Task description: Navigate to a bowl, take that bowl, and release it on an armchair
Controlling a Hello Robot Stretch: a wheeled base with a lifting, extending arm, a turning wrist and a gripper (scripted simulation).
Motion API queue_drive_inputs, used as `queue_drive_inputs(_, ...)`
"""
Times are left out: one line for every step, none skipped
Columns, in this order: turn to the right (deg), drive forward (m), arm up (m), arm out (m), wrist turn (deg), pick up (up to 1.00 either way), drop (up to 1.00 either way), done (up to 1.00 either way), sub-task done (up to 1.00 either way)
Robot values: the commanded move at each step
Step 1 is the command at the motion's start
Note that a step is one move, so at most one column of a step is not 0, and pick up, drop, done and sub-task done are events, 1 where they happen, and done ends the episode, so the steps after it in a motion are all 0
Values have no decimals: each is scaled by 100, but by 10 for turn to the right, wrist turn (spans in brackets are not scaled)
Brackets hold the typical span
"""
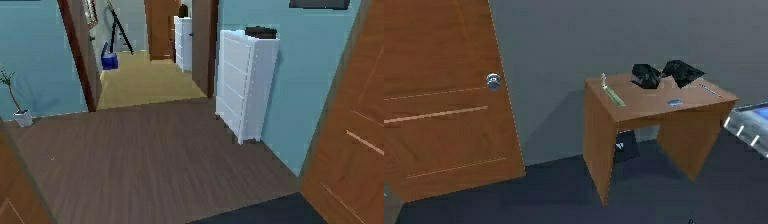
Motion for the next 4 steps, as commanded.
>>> queue_drive_inputs(-150,0,0,0,0,0,0,0,0)
queue_drive_inputs(0,100,0,0,0,0,0,0,0)
queue_drive_inputs(0,100,0,0,0,0,0,0,0)
queue_drive_inputs(0,100,0,0,0,0,0,0,0)
